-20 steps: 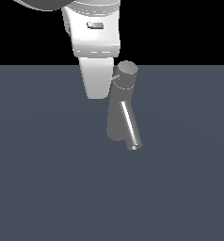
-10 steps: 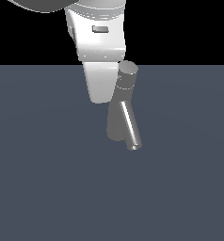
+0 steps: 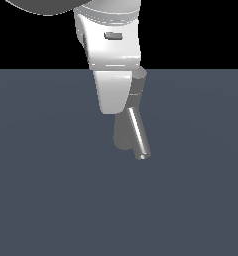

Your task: Turn on the faucet by rotating a designated handle.

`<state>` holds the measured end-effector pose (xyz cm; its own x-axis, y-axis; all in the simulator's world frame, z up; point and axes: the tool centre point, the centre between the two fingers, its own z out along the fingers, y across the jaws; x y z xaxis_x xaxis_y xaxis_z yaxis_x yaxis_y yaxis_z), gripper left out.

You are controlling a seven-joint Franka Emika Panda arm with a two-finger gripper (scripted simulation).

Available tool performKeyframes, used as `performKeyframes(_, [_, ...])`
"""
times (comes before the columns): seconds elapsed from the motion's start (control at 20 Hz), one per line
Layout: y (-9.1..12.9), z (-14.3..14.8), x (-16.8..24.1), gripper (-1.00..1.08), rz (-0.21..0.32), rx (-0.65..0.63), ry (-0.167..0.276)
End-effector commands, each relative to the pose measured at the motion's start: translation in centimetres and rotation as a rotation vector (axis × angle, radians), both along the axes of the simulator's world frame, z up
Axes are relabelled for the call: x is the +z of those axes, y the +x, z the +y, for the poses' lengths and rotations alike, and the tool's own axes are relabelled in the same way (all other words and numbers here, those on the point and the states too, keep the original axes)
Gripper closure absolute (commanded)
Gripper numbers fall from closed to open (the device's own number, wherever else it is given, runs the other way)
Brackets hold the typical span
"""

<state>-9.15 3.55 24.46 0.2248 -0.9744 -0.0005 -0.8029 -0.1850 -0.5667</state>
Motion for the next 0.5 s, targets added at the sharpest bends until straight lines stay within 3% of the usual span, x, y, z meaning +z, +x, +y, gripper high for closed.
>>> performKeyframes(0.0, [-0.23,-1.38,-0.43,1.08,0.005,-0.025,-0.001])
performKeyframes(0.45, [-0.78,-2.19,-0.92,1.08,0.006,-0.027,-0.001])
